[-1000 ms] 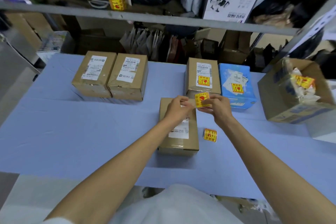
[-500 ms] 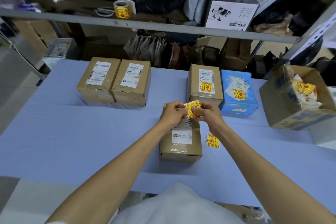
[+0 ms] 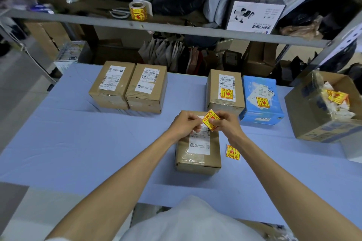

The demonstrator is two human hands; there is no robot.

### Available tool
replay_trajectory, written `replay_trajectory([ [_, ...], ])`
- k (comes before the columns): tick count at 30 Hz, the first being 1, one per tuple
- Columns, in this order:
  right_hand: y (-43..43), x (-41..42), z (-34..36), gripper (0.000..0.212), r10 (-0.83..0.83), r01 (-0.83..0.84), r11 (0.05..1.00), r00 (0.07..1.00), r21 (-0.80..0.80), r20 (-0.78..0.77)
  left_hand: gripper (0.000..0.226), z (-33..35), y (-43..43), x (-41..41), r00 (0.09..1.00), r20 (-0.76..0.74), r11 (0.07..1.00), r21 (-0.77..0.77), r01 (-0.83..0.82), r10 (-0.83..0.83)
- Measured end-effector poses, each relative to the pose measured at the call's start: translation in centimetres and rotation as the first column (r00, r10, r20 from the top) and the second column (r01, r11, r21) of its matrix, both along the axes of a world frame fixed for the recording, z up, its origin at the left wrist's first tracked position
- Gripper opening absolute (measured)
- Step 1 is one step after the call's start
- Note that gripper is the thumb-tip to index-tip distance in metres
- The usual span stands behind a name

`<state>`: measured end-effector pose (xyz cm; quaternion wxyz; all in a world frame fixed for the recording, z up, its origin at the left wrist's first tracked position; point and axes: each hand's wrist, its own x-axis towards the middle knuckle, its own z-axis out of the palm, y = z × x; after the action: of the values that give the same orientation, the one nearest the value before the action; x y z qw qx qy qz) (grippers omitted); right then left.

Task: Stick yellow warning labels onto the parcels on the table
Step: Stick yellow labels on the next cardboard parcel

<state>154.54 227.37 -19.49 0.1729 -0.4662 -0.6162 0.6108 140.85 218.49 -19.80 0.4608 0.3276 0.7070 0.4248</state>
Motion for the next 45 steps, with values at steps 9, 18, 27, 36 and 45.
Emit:
replay_trajectory([
  [9,-0.4,0.1,-0.6,0.017,0.026,-0.026,0.999,1.000,-0.034,0.004,0.012,0.1,-0.6,0.0,0.999,0.033,0.999,0.042,0.014,-0.015],
  [18,-1.1,0.3,-0.8,0.019,0.003,-0.015,0.983,0.998,0.184,0.062,0.013,-0.1,-0.8,0.2,0.998,0.061,0.995,0.096,0.022,-0.028],
  [27,-2.1,-0.1,0.4,0.013,0.110,-0.105,0.971,0.994,0.215,-0.014,0.011,-0.7,-0.7,0.0,0.999,0.013,0.995,0.091,0.038,-0.039],
  [36,-2.1,-0.4,0.0,0.017,-0.086,0.087,0.979,0.996,0.184,-0.014,0.017,-0.9,-0.3,0.3,0.996,0.060,0.996,0.057,-0.076,0.072],
  [45,-2.7,-0.8,0.5,0.018,0.007,0.008,0.981,0.997,0.195,-0.075,0.027,-0.3,0.9,0.4,1.000,-0.020,0.998,0.057,-0.022,0.024],
])
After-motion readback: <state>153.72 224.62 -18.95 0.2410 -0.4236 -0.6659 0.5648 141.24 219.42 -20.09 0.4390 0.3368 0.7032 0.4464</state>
